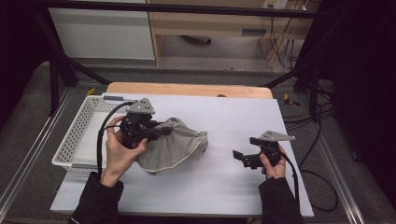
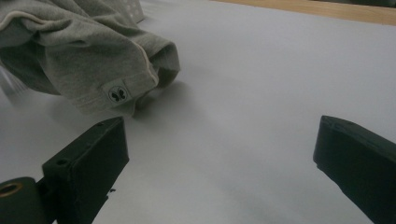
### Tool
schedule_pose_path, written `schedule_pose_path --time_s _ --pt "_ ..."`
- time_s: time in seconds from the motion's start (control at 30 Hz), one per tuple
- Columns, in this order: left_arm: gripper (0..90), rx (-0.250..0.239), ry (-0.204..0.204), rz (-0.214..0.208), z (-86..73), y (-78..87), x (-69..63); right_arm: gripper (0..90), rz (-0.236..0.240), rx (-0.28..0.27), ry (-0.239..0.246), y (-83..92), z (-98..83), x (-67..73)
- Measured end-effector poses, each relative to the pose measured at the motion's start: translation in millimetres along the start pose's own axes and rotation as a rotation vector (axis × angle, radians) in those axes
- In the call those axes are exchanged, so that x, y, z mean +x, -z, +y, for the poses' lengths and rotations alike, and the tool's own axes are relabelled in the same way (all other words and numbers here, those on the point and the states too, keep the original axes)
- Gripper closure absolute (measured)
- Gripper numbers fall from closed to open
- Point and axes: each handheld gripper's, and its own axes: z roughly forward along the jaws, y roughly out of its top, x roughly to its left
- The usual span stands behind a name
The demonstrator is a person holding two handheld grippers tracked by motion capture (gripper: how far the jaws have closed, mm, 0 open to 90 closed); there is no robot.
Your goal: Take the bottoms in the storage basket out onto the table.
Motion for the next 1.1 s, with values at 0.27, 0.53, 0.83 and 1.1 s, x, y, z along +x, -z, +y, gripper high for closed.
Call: schedule_pose_path --time_s 0.27,0.53,0.83,1.1 --pt "77.9 0.025 -0.008 -0.011 -5.5 -14.6 -2.6 3.5 0.0 0.0 0.001 0.2 0.0 0.1" --pt "77.6 0.033 -0.008 -0.022 -10.8 -20.9 -2.5 3.5 0.001 -0.002 0.001 0.4 0.1 0.3" --pt "76.9 0.049 0.001 -0.036 -17.2 -28.0 -2.2 3.5 0.001 -0.002 0.004 0.5 0.1 0.2" --pt "76.2 0.076 0.006 -0.048 -22.7 -37.2 -3.0 3.5 0.0 -0.002 0.003 0.8 0.2 0.3"
